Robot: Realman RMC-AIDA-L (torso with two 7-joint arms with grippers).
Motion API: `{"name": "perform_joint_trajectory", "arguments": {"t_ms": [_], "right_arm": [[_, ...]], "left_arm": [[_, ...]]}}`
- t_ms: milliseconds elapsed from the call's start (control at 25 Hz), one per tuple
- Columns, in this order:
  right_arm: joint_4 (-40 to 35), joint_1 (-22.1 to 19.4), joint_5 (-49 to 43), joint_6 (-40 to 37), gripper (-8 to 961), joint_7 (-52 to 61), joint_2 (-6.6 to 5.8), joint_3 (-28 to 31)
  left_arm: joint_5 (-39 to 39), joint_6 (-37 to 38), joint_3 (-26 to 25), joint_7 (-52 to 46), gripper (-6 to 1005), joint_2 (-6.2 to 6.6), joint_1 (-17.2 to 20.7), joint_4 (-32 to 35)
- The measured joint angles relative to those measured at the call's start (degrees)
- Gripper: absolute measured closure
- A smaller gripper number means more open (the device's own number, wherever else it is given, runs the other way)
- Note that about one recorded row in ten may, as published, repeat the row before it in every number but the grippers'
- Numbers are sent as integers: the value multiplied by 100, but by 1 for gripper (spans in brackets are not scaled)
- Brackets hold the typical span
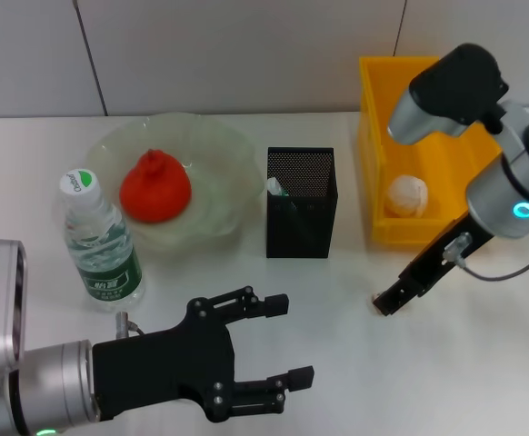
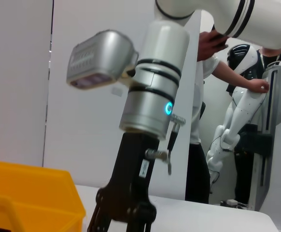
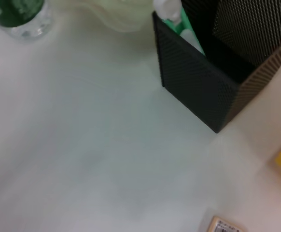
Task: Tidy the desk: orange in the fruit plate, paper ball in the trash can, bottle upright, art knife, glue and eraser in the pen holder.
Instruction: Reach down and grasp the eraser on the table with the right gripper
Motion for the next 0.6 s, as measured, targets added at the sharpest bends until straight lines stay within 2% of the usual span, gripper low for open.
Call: {"name": "perform_joint_trajectory", "arguments": {"t_ms": [120, 320, 600], "right_arm": [[-119, -34, -181, 253, 157, 380, 20, -250], [-161, -92, -267, 435, 158, 652, 69, -315], [-224, -178, -243, 592, 159, 964, 75, -324]], "left_arm": [[0, 25, 2, 21, 199, -2, 5, -3], [0, 74, 1, 22, 200, 4, 5, -3], [1, 164, 7, 22, 200, 12, 4, -2]]}}
